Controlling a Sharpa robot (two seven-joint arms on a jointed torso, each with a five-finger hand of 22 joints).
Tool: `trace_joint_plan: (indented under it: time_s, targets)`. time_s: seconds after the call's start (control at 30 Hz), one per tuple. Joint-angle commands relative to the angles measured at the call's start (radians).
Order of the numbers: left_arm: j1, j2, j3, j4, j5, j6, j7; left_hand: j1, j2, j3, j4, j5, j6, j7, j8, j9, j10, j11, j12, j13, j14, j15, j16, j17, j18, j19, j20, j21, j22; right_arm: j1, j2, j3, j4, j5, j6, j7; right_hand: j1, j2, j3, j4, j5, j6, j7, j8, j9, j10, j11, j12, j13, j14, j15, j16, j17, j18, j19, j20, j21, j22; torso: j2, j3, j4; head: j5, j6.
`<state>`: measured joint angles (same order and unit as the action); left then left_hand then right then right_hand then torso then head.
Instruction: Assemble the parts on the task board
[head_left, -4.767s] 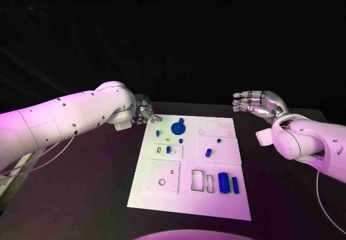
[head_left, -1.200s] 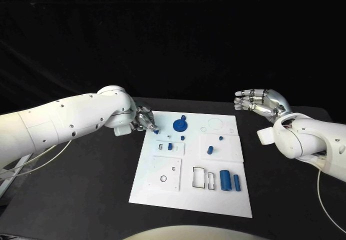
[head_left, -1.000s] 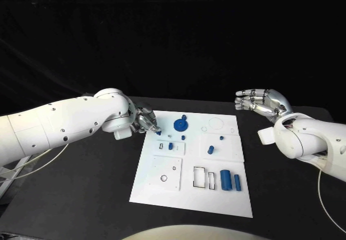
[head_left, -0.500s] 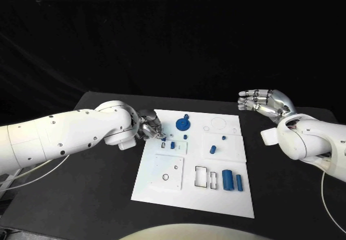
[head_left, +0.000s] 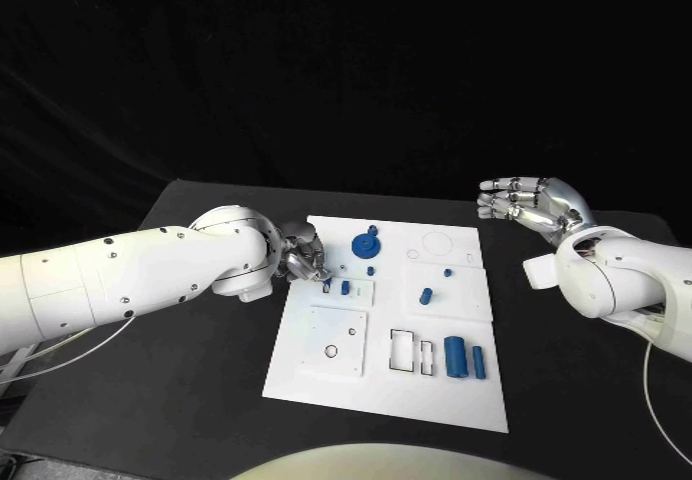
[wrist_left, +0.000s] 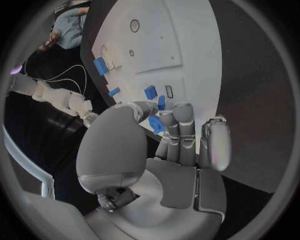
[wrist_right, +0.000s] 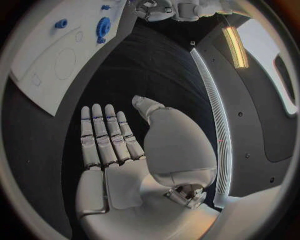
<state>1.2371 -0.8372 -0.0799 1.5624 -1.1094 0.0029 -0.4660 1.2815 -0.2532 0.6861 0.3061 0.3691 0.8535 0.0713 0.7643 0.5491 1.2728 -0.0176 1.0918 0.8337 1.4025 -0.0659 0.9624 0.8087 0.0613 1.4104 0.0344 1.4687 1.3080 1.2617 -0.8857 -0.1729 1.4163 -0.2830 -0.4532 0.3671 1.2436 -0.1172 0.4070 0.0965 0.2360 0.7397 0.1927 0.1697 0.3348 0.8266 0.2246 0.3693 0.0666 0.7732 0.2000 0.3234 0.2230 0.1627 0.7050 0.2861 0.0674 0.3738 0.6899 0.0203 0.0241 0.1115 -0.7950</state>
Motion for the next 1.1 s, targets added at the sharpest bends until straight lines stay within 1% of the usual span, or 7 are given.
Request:
trace_joint_plan:
  time_s: [0.03, 0.2, 0.43, 0.6, 0.7, 0.97, 1.1]
  targets:
    - [-0.003, 0.003, 0.0, 0.004, -0.043, 0.032, -0.003, 0.002, -0.007, 0.203, -0.199, 0.005, 0.015, -0.007, 0.005, 0.068, 0.007, 0.002, 0.003, 0.001, 0.0, -0.01, 0.005, 0.0, -0.009, 0.005, 0.001, 0.004, 0.05, -0.001, 0.0, 0.0, 0.001, 0.0, 0.012, 0.012, -0.007, 0.005, -0.004, 0.006, 0.006, 0.009, 0.094, -0.002, -0.002, -0.001, 0.003, 0.007, -0.001, -0.004, -0.003, 0.002, -0.002, -0.007, -0.007, 0.002, -0.001, -0.002, -0.001, 0.0009, -0.0001, 0.001, -0.003]
    - [-0.007, 0.006, 0.0, 0.002, -0.052, 0.041, -0.008, 0.002, -0.008, 0.203, -0.199, 0.005, 0.016, -0.007, 0.005, 0.069, 0.008, 0.002, 0.004, 0.003, 0.0, -0.01, 0.005, 0.0, -0.009, 0.005, 0.001, 0.004, 0.05, -0.001, 0.0, 0.0, 0.001, 0.001, 0.011, 0.014, -0.007, 0.005, -0.004, 0.006, 0.006, 0.009, 0.094, -0.002, -0.002, -0.001, 0.003, 0.007, -0.001, -0.004, -0.003, 0.002, -0.002, -0.007, -0.007, 0.002, -0.001, -0.002, 0.0, 0.0001, -0.0013, 0.002, -0.005]
    - [-0.011, 0.011, -0.001, -0.006, -0.065, 0.051, -0.012, 0.001, -0.009, 0.205, -0.2, 0.005, 0.017, -0.007, 0.005, 0.069, 0.008, 0.002, 0.004, 0.002, 0.0, -0.01, 0.005, 0.0, -0.01, 0.007, 0.001, 0.005, 0.052, -0.001, 0.0, 0.0, 0.002, 0.002, 0.009, 0.017, -0.007, 0.006, -0.004, 0.007, 0.006, 0.009, 0.094, -0.002, -0.002, -0.001, 0.003, 0.007, -0.001, -0.004, -0.003, 0.002, -0.002, -0.007, -0.007, 0.002, -0.001, -0.003, -0.001, 0.0001, 0.0004, 0.002, -0.006]
    - [-0.019, 0.015, -0.001, -0.01, -0.069, 0.055, -0.013, 0.001, -0.01, 0.206, -0.201, 0.005, 0.017, -0.007, 0.006, 0.069, 0.009, 0.002, 0.005, 0.004, 0.0, -0.01, 0.005, 0.0, -0.01, 0.007, 0.001, 0.006, 0.053, -0.002, 0.0, 0.0, 0.002, 0.003, 0.009, 0.018, -0.008, 0.006, -0.005, 0.007, 0.008, 0.009, 0.094, -0.002, -0.002, -0.001, 0.003, 0.008, -0.001, -0.004, -0.003, 0.003, -0.002, -0.007, -0.007, 0.002, -0.001, -0.003, -0.001, -0.0006, 0.0004, 0.002, -0.006]
    - [-0.023, 0.016, -0.001, -0.012, -0.07, 0.058, -0.014, 0.001, -0.01, 0.206, -0.201, 0.005, 0.017, -0.007, 0.006, 0.069, 0.009, 0.002, 0.005, 0.004, 0.0, -0.01, 0.005, 0.0, -0.01, 0.007, 0.001, 0.006, 0.053, -0.003, 0.0, 0.0, 0.001, 0.003, 0.009, 0.018, -0.008, 0.006, -0.005, 0.007, 0.008, 0.009, 0.094, -0.002, -0.002, -0.001, 0.003, 0.008, -0.001, -0.004, -0.003, 0.003, -0.002, -0.007, -0.007, 0.002, -0.001, -0.003, -0.001, 0.0003, -0.0008, 0.002, -0.006]
    - [-0.027, 0.014, -0.002, -0.012, -0.07, 0.066, -0.016, 0.0, -0.011, 0.207, -0.202, 0.005, 0.018, -0.007, 0.006, 0.07, 0.009, 0.002, 0.005, 0.004, 0.0, -0.01, 0.005, 0.001, -0.01, 0.008, 0.001, 0.006, 0.053, -0.003, -0.002, 0.0, 0.002, 0.003, 0.009, 0.018, -0.008, 0.006, -0.005, 0.007, 0.008, 0.009, 0.094, -0.002, -0.002, -0.001, 0.003, 0.008, -0.001, -0.004, -0.003, 0.003, -0.002, -0.007, -0.007, 0.002, -0.001, -0.003, -0.001, 0.0003, -0.0007, 0.0, -0.008]
    - [-0.028, 0.014, -0.002, -0.011, -0.07, 0.067, -0.017, 0.0, -0.012, 0.209, -0.203, 0.005, 0.019, -0.008, 0.006, 0.07, 0.009, 0.001, 0.004, 0.003, 0.0, -0.01, 0.005, 0.0, -0.01, 0.007, 0.0, 0.006, 0.053, -0.003, -0.002, 0.0, 0.002, 0.003, 0.008, 0.018, -0.008, 0.006, -0.005, 0.007, 0.008, 0.009, 0.094, -0.002, -0.002, -0.001, 0.003, 0.008, -0.001, -0.004, -0.003, 0.003, -0.002, -0.007, -0.007, 0.002, -0.001, -0.003, -0.001, 0.0, 0.0006, -0.001, -0.009]
